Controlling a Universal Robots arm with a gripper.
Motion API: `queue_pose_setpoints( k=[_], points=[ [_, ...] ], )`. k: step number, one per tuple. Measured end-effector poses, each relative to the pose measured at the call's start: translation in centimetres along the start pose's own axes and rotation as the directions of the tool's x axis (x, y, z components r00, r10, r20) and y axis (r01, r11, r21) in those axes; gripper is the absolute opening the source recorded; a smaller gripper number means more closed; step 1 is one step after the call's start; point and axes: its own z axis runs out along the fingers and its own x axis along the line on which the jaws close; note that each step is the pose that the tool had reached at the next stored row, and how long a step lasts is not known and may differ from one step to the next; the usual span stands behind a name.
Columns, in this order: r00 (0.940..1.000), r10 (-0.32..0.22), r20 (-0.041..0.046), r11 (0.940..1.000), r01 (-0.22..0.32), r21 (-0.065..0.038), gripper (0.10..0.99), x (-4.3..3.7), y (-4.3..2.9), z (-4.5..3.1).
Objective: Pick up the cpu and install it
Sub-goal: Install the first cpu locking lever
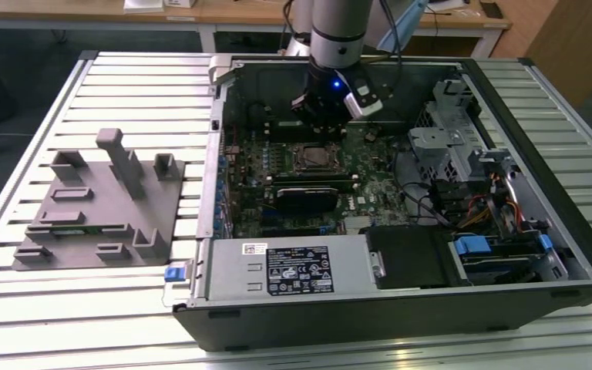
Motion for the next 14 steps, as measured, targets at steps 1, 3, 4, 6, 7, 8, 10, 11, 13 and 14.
queue_pose_setpoints(
  k=[1, 3, 4, 6, 7, 8, 10, 11, 13, 14],
  points=[
    [1.0000, 0.000, -0.0001, 1.0000, 0.000, 0.003, 0.106, 0.00, 0.00, 0.06],
    [1.0000, 0.000, -0.0004, 0.9999, 0.000, 0.010, 0.106, 0.01, -0.01, 0.15],
    [1.0000, 0.000, -0.0003, 0.9999, 0.000, 0.012, 0.106, 0.00, -0.01, 0.21],
    [1.0000, 0.000, -0.0004, 0.9999, 0.000, 0.016, 0.106, 0.00, 0.00, 0.31],
    [1.0000, 0.000, -0.0006, 0.9999, 0.000, 0.017, 0.106, 0.01, 0.02, 0.35],
    [1.0000, 0.000, -0.0008, 0.9998, 0.000, 0.017, 0.106, 0.01, 0.05, 0.38],
    [1.0000, 0.000, -0.0006, 0.9999, 0.000, 0.017, 0.106, 0.01, 0.15, 0.43],
    [1.0000, 0.000, -0.0005, 0.9999, 0.000, 0.017, 0.106, 0.00, 0.23, 0.45],
    [1.0000, 0.000, -0.0004, 0.9999, 0.000, 0.015, 0.106, 0.00, 0.33, 0.46],
    [1.0000, 0.000, -0.0003, 0.9999, 0.000, 0.015, 0.106, 0.00, 0.34, 0.46]
  ],
)
